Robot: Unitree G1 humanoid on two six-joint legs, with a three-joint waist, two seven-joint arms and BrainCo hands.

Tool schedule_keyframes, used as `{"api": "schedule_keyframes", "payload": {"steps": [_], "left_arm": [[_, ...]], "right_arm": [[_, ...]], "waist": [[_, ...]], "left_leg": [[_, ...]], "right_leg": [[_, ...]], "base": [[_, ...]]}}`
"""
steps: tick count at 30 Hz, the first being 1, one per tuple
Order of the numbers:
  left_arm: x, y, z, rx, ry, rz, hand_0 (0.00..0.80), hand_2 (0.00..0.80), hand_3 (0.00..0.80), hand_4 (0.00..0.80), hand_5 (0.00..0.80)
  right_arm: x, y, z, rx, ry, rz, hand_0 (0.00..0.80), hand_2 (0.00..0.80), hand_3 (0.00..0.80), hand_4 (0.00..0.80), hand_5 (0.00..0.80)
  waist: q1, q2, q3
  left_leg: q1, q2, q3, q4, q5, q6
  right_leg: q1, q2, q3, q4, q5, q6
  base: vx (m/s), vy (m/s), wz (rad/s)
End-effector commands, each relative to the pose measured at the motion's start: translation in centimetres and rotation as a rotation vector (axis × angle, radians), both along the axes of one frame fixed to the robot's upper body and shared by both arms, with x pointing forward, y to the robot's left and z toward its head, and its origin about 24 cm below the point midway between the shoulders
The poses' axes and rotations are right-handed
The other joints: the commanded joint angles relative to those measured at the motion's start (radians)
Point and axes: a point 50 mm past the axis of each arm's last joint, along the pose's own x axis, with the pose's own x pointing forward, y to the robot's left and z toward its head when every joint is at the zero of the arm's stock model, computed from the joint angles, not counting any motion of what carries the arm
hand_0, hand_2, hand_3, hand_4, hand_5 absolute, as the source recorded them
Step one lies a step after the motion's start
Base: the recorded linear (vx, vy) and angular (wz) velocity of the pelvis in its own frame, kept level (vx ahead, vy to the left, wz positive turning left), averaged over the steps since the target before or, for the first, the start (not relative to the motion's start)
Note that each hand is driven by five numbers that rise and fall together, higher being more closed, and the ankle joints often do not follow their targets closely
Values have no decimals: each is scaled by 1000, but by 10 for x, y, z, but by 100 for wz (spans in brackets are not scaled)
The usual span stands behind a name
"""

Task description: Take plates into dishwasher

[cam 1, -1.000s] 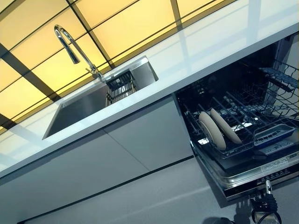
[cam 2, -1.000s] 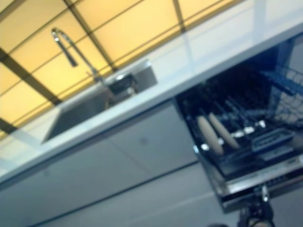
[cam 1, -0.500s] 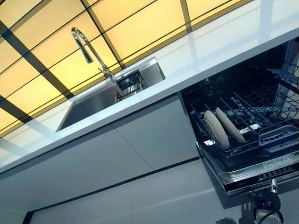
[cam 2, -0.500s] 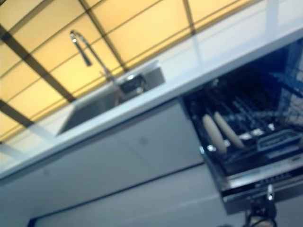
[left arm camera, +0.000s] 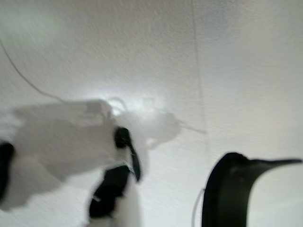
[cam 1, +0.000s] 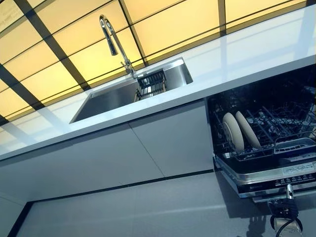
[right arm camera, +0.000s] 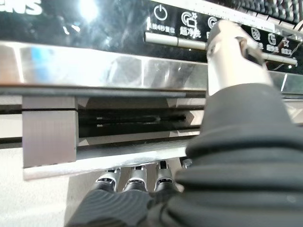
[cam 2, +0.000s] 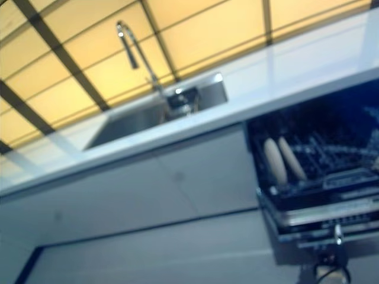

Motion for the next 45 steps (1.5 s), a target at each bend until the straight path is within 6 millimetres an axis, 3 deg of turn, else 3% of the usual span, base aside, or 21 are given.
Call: {"api": "schedule_keyframes", "payload": {"steps": [1, 8, 12, 17, 28, 35, 38, 41, 45], "left_arm": [[-2, 27, 5, 92, 19, -64, 0, 0, 0, 0, 0], [-1, 36, 7, 118, 18, -69, 0, 0, 0, 0, 0], [-1, 41, 9, 133, 19, -67, 0, 0, 0, 0, 0], [-3, 43, 8, 142, 23, -69, 0, 0, 0, 0, 0], [-5, 50, 9, 158, 14, -34, 0, 0, 0, 0, 0], [-4, 51, 9, 148, -12, 22, 0, 0, 0, 0, 0], [-3, 50, 9, 144, -16, 28, 0, 0, 0, 0, 0], [2, 48, 9, 135, -26, 27, 0, 0, 0, 0, 0], [2, 42, 7, 115, -36, 49, 0, 0, 0, 0, 0]], "right_arm": [[101, 38, 139, -124, -552, 233, 0, 0, 0, 0, 0], [99, 33, 142, -122, -568, 238, 0, 0, 0, 0, 0], [96, 33, 132, -110, -540, 237, 0, 0, 0, 0, 0], [94, 32, 126, -93, -527, 228, 0, 0, 0, 0, 0], [86, 34, 100, -57, -439, 239, 0, 0, 0, 0, 0], [65, 37, 53, -123, -200, 348, 0, 0, 0, 0, 0], [60, 37, 46, -125, -178, 367, 0, 0, 0, 0, 0], [46, 43, 22, -101, -129, 405, 0, 0, 0, 0, 0], [35, 50, 6, -85, -104, 452, 0, 0, 0, 0, 0]], "waist": [[57, -72, -36], [69, -100, -38], [78, -120, -49], [86, -131, -62], [94, -173, -141], [96, -202, -233], [96, -206, -246], [96, -217, -279], [90, -228, -298]], "left_leg": [[13, -16, 58, 104, -83, 99], [19, -3, 43, 87, -70, 96], [41, 5, 43, 22, -21, 96], [67, -4, 35, -37, -12, 96], [163, -19, 22, -307, 92, 61], [222, -10, 24, -533, 177, 37], [224, -7, 26, -559, 191, 35], [235, -5, 26, -615, 205, 29], [243, 2, 41, -616, 193, 23]], "right_leg": [[133, 53, -29, -17, -60, -77], [156, 68, -42, -40, -44, -72], [191, 87, -66, -103, -2, -72], [219, 100, -72, -158, 22, -62], [308, 172, -98, -441, 115, -21], [373, 217, -128, -654, 190, 6], [379, 221, -134, -681, 204, 9], [406, 235, -151, -743, 224, 16], [425, 241, -163, -806, 251, 22]], "base": [[39, -112, 23], [11, -59, 9], [4, -56, 2], [9, -21, 15], [16, -32, 8], [38, -8, 5], [31, -9, 3], [33, -19, 9], [28, -8, 7]]}}
